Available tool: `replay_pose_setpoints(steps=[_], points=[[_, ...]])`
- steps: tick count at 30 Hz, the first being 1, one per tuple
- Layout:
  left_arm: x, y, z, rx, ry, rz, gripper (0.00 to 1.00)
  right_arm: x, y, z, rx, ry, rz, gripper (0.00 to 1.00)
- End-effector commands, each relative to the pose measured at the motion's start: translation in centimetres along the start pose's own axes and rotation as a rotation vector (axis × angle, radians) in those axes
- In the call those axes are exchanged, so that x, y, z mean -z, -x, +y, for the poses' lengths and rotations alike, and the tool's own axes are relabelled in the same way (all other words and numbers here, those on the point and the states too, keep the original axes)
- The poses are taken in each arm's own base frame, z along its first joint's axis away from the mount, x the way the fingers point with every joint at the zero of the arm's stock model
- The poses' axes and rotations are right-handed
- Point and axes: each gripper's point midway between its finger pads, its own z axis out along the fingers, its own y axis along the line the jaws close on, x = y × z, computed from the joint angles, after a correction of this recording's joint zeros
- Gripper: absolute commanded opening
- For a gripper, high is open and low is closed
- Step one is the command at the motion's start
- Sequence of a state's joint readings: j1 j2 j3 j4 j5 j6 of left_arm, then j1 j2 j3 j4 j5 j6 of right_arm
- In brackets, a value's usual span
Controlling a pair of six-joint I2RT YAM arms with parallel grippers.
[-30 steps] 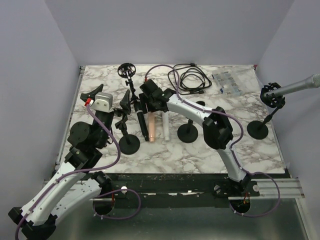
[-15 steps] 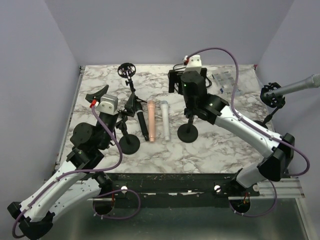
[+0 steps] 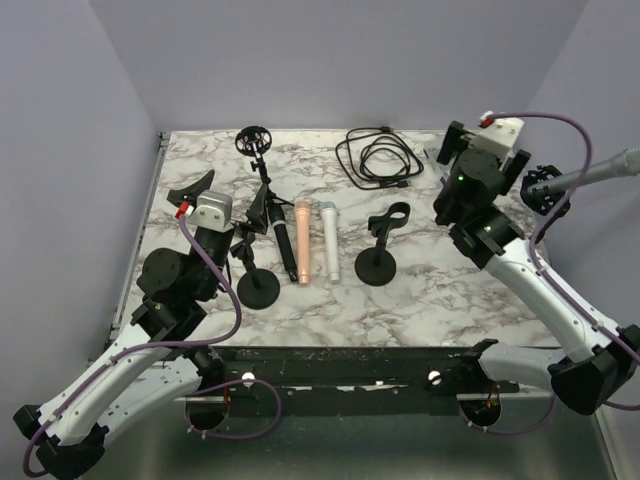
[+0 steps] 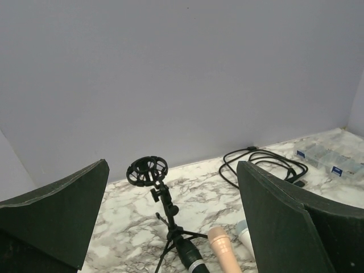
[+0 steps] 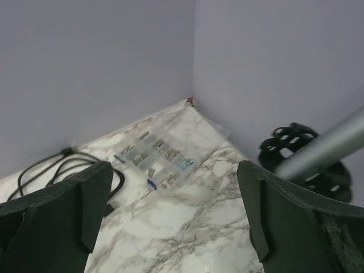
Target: Remove the microphone from the stand
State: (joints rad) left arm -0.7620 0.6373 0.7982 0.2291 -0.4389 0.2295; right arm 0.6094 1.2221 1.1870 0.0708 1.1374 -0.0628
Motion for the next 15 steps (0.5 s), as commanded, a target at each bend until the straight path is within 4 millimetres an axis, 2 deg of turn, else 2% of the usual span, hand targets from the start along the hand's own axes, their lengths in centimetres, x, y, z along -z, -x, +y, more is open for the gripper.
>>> replay_pose_setpoints(steps=[1,5,11,13,15], points=[[0.1,-0.1,0.2,0.006,0.018,-0.005,0.99,-0.3,3.5,-5.9,-0.142,-0.196,-0.053,0.99],[0.1,0.1,-0.5,0.025,-0.016,-0.001,0.99,-0.9,3.8,-7.5,-0.087,-0.307,-0.037,0.98],[0.2,0.0,-0.8,0.019,-0.020,0.002,0.99,-2.6,2.8,-9.6,-0.067,-0.387,-0.007,0.98],[0.2,-0.1,-0.9,0.026,-0.020,-0.001,0.98,-3.2,1.9,-10.8,-0.012,-0.435,0.027,0.98],[0.0,-0.3,-1.0,0.027,-0.022,0.007,0.98,-3.8,1.4,-12.1,-0.049,-0.463,0.038,0.98]])
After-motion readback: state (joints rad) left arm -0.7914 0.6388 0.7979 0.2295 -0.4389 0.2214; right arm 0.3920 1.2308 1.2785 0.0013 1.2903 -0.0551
